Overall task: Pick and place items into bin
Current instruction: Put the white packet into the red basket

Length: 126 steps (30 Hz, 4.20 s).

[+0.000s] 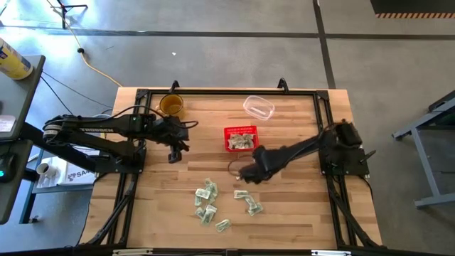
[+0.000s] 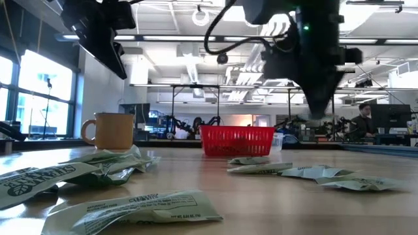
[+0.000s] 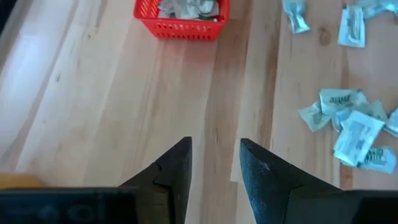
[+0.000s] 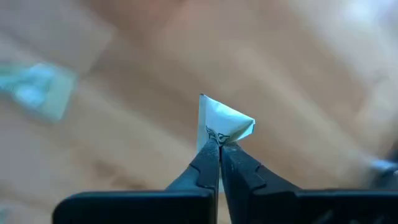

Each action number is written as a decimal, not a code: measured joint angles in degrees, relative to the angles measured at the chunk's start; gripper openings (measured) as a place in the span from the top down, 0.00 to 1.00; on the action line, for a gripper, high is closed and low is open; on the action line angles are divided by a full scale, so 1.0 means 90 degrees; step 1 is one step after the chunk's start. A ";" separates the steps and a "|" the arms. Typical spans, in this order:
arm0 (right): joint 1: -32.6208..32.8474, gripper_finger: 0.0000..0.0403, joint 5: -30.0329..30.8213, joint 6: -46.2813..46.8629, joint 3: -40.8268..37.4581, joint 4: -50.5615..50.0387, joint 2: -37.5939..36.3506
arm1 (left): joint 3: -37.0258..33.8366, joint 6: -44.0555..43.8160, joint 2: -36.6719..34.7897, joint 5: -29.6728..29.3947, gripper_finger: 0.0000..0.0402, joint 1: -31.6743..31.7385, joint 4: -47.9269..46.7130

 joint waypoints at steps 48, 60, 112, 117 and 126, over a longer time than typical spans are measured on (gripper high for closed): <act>0.1363 0.20 0.0435 -0.0344 0.0025 0.1638 -0.0393 | 0.0002 0.3494 0.3491 0.1376 0.58 -0.1806 0.2174; 0.1753 0.04 0.1076 -0.0525 0.0028 0.1007 -0.0393 | 0.0012 0.3487 0.3711 0.0858 0.58 -0.1935 0.2799; 0.2713 0.18 0.0619 0.1457 0.0028 -0.0980 -0.0385 | 0.3594 0.3124 0.5538 0.0605 0.68 0.0732 0.1879; 0.2900 0.17 0.0573 0.1342 0.0028 -0.0417 -0.0385 | 0.3705 0.2893 0.5553 -0.0146 0.46 0.0713 0.1535; 0.3250 0.17 0.0676 -0.1184 0.0028 0.1708 0.0222 | 0.3793 0.1595 0.4445 0.1247 0.40 0.0445 -0.0522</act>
